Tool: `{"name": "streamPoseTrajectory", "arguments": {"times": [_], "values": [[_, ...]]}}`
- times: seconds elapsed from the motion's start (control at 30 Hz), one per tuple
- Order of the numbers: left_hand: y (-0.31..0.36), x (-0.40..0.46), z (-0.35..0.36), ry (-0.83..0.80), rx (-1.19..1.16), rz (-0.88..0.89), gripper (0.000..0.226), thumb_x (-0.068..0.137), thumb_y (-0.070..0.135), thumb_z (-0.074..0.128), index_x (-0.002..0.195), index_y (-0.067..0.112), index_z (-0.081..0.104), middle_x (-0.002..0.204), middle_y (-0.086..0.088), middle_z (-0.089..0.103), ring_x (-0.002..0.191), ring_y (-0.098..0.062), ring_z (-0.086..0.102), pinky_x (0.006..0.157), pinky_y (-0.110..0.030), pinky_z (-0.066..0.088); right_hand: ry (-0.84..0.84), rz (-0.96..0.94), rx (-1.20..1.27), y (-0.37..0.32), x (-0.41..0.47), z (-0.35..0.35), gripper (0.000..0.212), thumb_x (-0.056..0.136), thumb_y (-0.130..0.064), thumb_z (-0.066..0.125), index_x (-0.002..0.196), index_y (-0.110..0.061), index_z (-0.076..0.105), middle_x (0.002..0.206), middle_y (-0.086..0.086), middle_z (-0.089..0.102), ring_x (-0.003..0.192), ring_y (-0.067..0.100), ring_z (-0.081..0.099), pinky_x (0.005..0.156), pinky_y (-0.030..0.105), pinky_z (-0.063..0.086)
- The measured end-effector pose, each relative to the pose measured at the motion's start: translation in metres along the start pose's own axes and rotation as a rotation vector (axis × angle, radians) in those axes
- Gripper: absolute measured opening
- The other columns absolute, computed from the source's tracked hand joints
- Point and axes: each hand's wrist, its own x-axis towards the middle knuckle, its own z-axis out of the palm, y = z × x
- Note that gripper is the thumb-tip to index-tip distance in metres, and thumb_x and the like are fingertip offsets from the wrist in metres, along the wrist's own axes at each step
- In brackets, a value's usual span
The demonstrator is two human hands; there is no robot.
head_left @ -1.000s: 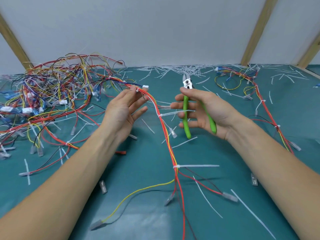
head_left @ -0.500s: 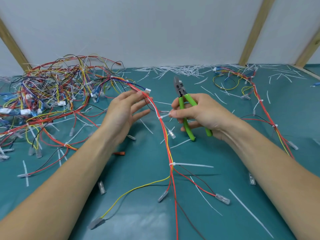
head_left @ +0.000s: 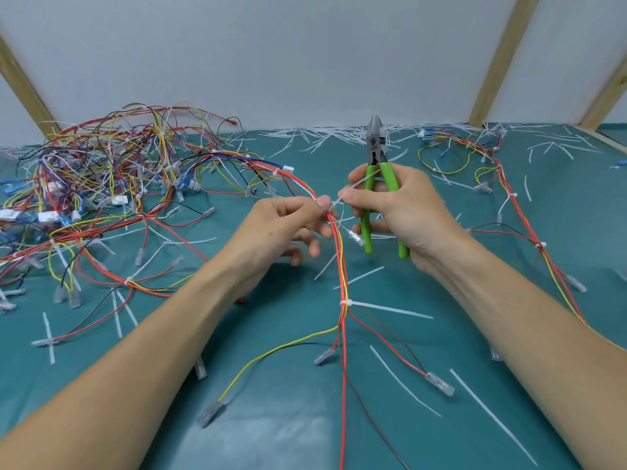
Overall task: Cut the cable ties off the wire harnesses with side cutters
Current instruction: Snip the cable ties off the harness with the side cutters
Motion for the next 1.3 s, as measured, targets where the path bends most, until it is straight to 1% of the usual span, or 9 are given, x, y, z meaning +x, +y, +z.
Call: {"name": "streamPoseTrajectory", "arguments": {"times": [0.2, 0.33, 0.5, 0.63, 0.77, 0.83, 0.9, 1.17, 1.3], "values": [[0.008, -0.004, -0.004, -0.233, -0.317, 0.033, 0.026, 0.095, 0.037, 0.061, 0.077, 0.024, 0.074, 0.073, 0.007, 0.069, 0.069, -0.007, 0.071, 0.050, -0.020, 0.052, -0.225, 0.130, 0.162, -0.006, 0.000, -0.005, 0.010, 0.093, -0.020, 0.072, 0.101, -0.017, 0.066, 0.085, 0.001, 0.073, 0.063, 0.013, 0.060, 0.065, 0.039, 0.061], [0.015, -0.002, -0.006, -0.131, -0.518, 0.027, 0.024, 0.085, 0.041, 0.062, 0.077, 0.027, 0.078, 0.072, 0.013, 0.072, 0.071, 0.000, 0.071, 0.051, -0.015, 0.053, -0.170, 0.258, 0.223, -0.006, 0.003, -0.003, 0.037, 0.098, -0.051, 0.058, 0.104, -0.014, 0.065, 0.090, 0.004, 0.077, 0.061, 0.015, 0.062, 0.058, 0.034, 0.059], [0.001, 0.003, -0.010, 0.198, -0.219, -0.044, 0.019, 0.101, 0.031, 0.056, 0.091, 0.020, 0.068, 0.078, 0.008, 0.072, 0.080, -0.007, 0.074, 0.051, -0.017, 0.051, 0.022, 0.229, 0.031, -0.006, 0.010, -0.006, 0.035, 0.104, -0.042, 0.042, 0.096, -0.012, 0.058, 0.080, 0.006, 0.079, 0.054, 0.017, 0.059, 0.046, 0.024, 0.052], [-0.004, 0.003, -0.012, 0.321, -0.144, -0.051, 0.014, 0.099, 0.028, 0.062, 0.093, 0.015, 0.065, 0.076, 0.003, 0.073, 0.078, -0.014, 0.075, 0.049, -0.020, 0.051, 0.067, 0.097, -0.204, -0.003, 0.012, -0.012, 0.023, 0.102, -0.031, 0.046, 0.096, -0.013, 0.058, 0.087, 0.004, 0.079, 0.066, 0.022, 0.059, 0.065, 0.038, 0.053], [-0.004, 0.004, -0.013, 0.330, -0.154, -0.048, 0.011, 0.094, 0.026, 0.068, 0.093, 0.015, 0.066, 0.078, 0.000, 0.073, 0.080, -0.018, 0.076, 0.049, -0.020, 0.051, -0.025, -0.046, -0.433, 0.001, 0.012, -0.015, 0.019, 0.101, -0.038, 0.059, 0.097, -0.021, 0.066, 0.094, -0.004, 0.078, 0.071, 0.012, 0.065, 0.067, 0.029, 0.050], [-0.004, 0.004, -0.013, 0.334, -0.165, -0.049, 0.011, 0.094, 0.026, 0.069, 0.095, 0.015, 0.067, 0.078, 0.000, 0.072, 0.080, -0.017, 0.075, 0.049, -0.020, 0.051, -0.102, -0.062, -0.530, 0.004, 0.010, -0.016, 0.018, 0.099, -0.042, 0.062, 0.097, -0.026, 0.071, 0.095, -0.007, 0.076, 0.073, 0.007, 0.068, 0.065, 0.020, 0.046], [-0.004, 0.004, -0.014, 0.347, -0.171, -0.042, 0.010, 0.093, 0.025, 0.070, 0.095, 0.015, 0.069, 0.079, 0.001, 0.072, 0.079, -0.015, 0.075, 0.050, -0.021, 0.052, -0.163, -0.042, -0.588, 0.006, 0.009, -0.017, 0.022, 0.099, -0.046, 0.062, 0.098, -0.027, 0.074, 0.096, -0.008, 0.076, 0.078, 0.008, 0.071, 0.068, 0.020, 0.046], [-0.003, 0.004, -0.012, 0.358, -0.160, 0.052, 0.009, 0.094, 0.023, 0.069, 0.097, 0.016, 0.071, 0.086, -0.001, 0.077, 0.081, -0.012, 0.074, 0.056, -0.022, 0.054, -0.234, 0.100, -0.343, -0.004, 0.005, -0.017, 0.038, 0.105, -0.041, 0.054, 0.104, -0.010, 0.075, 0.092, 0.003, 0.079, 0.069, 0.021, 0.073, 0.067, 0.043, 0.062], [-0.001, 0.004, -0.012, 0.353, -0.181, 0.121, 0.007, 0.093, 0.018, 0.069, 0.098, 0.016, 0.067, 0.081, -0.001, 0.077, 0.081, -0.014, 0.075, 0.062, -0.023, 0.056, -0.338, 0.204, -0.207, -0.006, 0.004, -0.016, 0.041, 0.104, -0.043, 0.053, 0.105, -0.009, 0.076, 0.094, 0.007, 0.079, 0.071, 0.027, 0.074, 0.062, 0.043, 0.065]]}}
